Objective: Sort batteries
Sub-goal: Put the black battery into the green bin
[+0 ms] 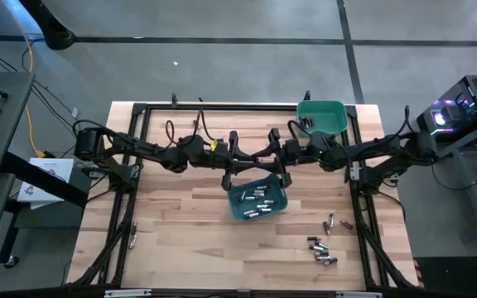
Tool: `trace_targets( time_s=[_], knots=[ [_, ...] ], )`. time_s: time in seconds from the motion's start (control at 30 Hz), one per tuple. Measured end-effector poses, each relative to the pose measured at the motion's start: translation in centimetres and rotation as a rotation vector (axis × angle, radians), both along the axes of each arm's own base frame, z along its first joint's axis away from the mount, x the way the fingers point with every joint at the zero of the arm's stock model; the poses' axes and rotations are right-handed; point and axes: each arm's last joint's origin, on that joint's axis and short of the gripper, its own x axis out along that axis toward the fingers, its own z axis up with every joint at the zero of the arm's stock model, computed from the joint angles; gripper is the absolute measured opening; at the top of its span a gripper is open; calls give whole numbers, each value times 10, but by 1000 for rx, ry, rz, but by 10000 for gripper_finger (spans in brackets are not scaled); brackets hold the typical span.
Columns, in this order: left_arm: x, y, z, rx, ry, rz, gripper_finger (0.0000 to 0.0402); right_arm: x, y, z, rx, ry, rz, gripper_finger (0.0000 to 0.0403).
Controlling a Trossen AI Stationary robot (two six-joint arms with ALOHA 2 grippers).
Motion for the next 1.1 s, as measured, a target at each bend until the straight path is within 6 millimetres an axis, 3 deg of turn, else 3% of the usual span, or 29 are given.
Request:
trace_targets(
  time_s=[0.23, 0.47, 0.6, 0.83, 0.93, 1.1],
  knots=[
    [0, 1, 0, -21, 6, 28, 37, -6, 0, 6, -9, 18, -5, 37],
    [1, 3, -2, -30, 32, 96, 99, -16, -2, 18, -6, 23, -67, 37],
    [0, 10, -14, -59, 159, 233, 146, -28, -17, 47, 8, 62, -221, 37],
    [-20, 20, -15, -94, 387, 607, 175, -46, -54, 95, 33, 498, -597, 37],
    [-29, 21, -12, -92, 437, 685, 176, -52, -81, 90, 64, 718, -734, 37],
    [-32, 22, -10, -88, 446, 701, 177, -71, -136, 48, 220, 1006, -883, 37]
  ],
)
